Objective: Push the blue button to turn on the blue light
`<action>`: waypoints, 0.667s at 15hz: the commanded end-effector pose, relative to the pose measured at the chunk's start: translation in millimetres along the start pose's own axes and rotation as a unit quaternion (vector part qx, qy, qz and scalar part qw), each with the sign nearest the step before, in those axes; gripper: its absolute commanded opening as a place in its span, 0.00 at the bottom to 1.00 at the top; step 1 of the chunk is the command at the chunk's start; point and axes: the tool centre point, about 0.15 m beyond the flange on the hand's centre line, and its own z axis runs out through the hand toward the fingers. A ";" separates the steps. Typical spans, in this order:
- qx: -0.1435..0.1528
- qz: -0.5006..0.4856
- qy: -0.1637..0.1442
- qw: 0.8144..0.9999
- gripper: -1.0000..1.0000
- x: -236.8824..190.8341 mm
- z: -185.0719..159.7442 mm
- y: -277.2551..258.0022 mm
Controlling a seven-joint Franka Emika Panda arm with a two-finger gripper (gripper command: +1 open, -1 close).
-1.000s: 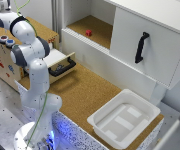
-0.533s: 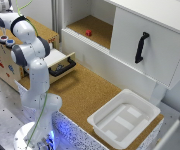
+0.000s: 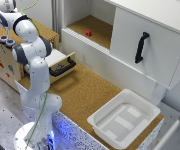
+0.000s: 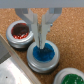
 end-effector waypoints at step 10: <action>0.092 0.111 0.041 0.989 0.00 -21.9 17.2 26.4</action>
